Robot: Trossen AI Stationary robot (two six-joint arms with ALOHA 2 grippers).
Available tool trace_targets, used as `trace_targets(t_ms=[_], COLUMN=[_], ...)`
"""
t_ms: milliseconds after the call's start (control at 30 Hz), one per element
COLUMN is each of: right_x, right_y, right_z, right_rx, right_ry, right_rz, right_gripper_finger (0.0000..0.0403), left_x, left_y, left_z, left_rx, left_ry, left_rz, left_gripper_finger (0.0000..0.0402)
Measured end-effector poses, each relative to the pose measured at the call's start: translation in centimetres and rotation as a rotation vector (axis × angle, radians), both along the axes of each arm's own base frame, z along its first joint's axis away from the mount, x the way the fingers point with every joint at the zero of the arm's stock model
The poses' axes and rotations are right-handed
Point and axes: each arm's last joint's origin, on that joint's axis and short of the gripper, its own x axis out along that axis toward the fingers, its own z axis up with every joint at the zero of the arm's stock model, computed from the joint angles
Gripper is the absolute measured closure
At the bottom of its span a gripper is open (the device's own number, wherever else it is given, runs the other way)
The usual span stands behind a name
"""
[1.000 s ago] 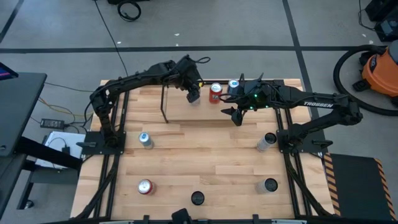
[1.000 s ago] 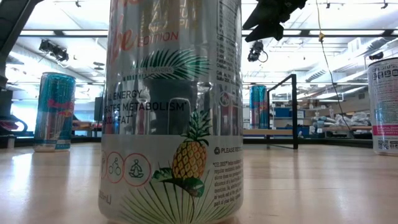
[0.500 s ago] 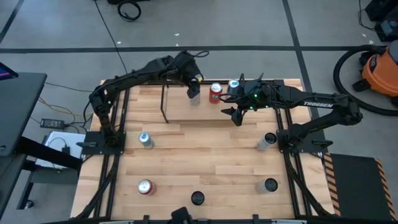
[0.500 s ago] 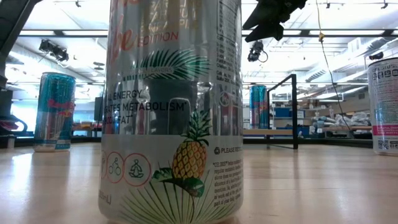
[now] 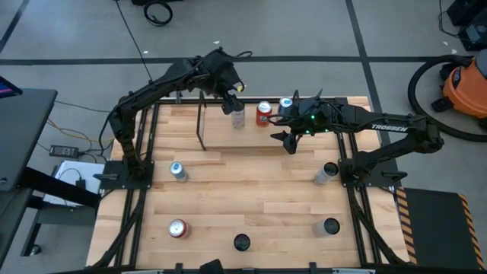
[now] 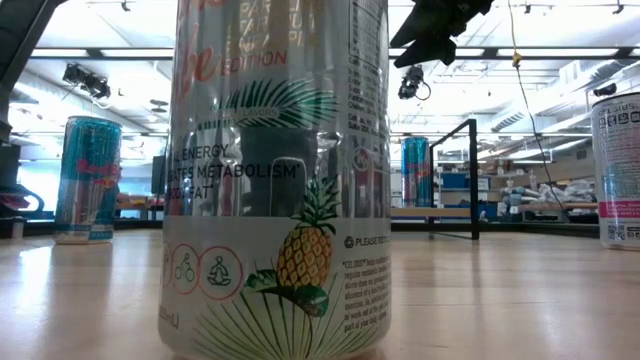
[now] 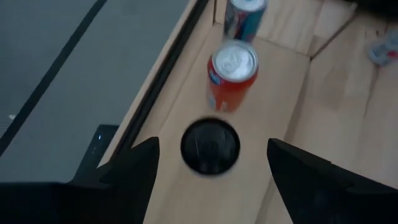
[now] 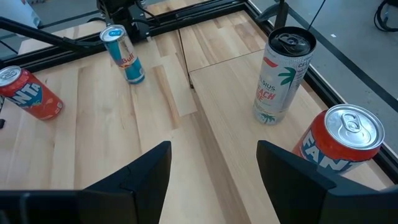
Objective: Place canned beverage on shelf
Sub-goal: Put the blue soda can aligned with the other blue soda can on the shelf
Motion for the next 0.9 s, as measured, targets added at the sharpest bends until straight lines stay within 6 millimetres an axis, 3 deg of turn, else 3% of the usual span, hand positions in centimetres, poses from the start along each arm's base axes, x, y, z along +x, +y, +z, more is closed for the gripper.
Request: trace_targets(t_ms=[400,667,900], right_x=[0.3,0.4,0.4], right_y=[2.3,3.9,5.0], right_z=[0.0,0.0,0.0], right_rx=[0.000,0.005,0.039], right_ry=[0.000,0.000,-0.003], right_rz=[0.096,0.145,0.169], right_gripper_finger=[0.0156,0.0156,0.0156], left_x=[-2.8,-4.3,-5.2], left_y=[-2.1,-5.2,-8.1], left_z=[0.4,2.5,3.1], left_rx=[-0.107,-0.116,-0.112], left_ry=[0.193,0.173,0.243], left_rz=[0.016,0.002,0.005], left_gripper_finger=[0.0102,0.0102,0.0102])
